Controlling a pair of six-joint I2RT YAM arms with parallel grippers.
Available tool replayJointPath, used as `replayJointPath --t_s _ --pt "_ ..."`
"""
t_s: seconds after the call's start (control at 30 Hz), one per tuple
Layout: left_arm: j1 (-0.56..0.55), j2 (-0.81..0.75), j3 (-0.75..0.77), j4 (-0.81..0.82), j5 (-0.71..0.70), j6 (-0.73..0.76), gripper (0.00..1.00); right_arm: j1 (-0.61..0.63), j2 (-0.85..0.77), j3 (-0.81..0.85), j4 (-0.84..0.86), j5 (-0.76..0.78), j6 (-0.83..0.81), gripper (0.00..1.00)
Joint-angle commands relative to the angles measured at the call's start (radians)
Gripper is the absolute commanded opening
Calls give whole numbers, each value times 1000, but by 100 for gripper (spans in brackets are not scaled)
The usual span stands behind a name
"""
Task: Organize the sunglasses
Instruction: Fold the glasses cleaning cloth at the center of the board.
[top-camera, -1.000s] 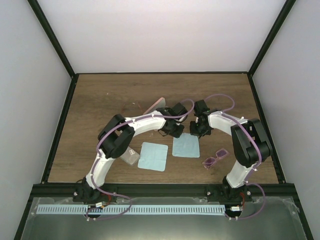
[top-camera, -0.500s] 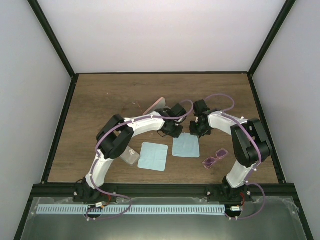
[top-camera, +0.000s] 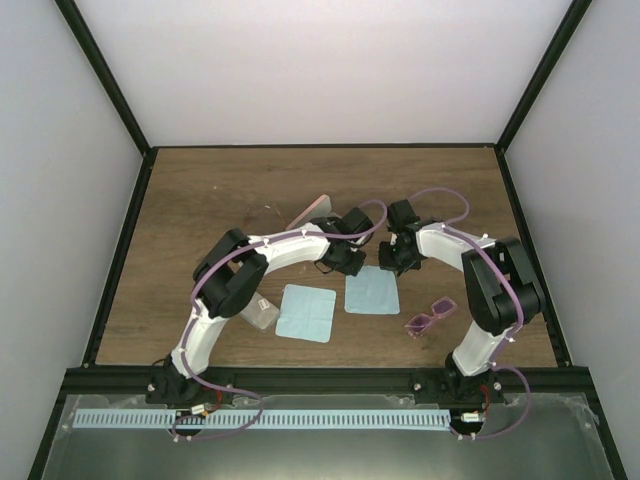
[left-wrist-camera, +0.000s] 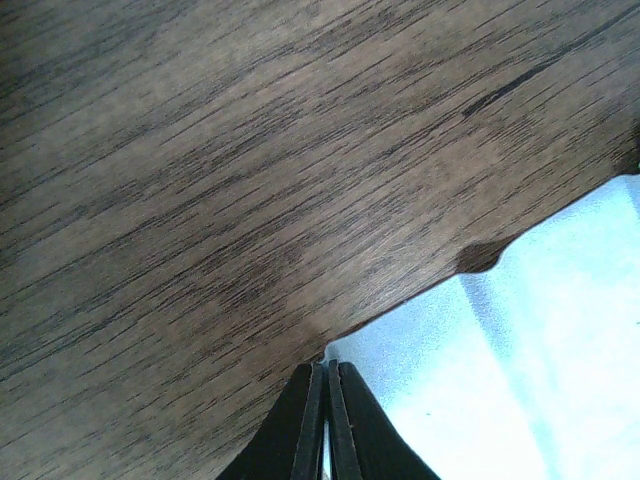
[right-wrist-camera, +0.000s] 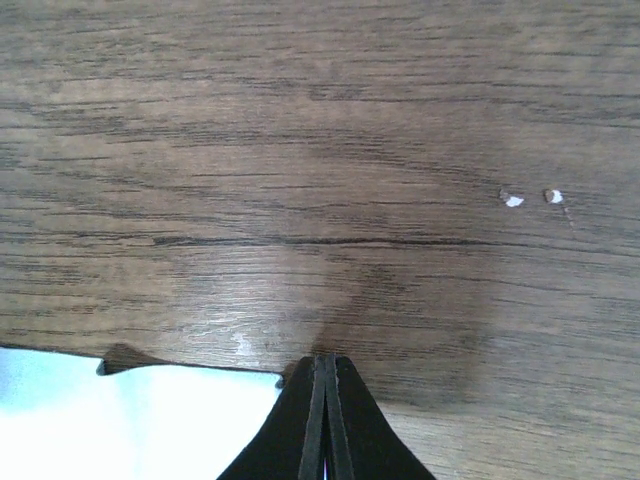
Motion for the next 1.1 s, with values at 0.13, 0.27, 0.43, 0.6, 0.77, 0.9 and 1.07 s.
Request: replayJointPath --t_s 0.13,0.27,0.43,0.6,0.77,0.9,1.07 --pt "-9 6 -6 -75 -3 0 4 11 6 -27 -12 -41 4 1" --pt "-9 -2 6 -74 -11 -20 4 11 -7 -16 -27 -35 2 1" --pt "-9 -16 2 -73 -15 -37 4 11 -29 -25 -32 -33 5 1" --pt "-9 -37 -3 -76 -23 -49 4 12 -44 -22 -37 -32 7 1" --pt "-9 -52 -3 -76 -28 -51 4 12 -64 -17 -45 -38 8 1" --pt "-9 -57 -3 -76 -29 -56 4 12 -81 -16 -51 -40 10 1" --pt "-10 -65 -2 -75 -18 -61 4 11 -93 -16 -53 -55 15 1"
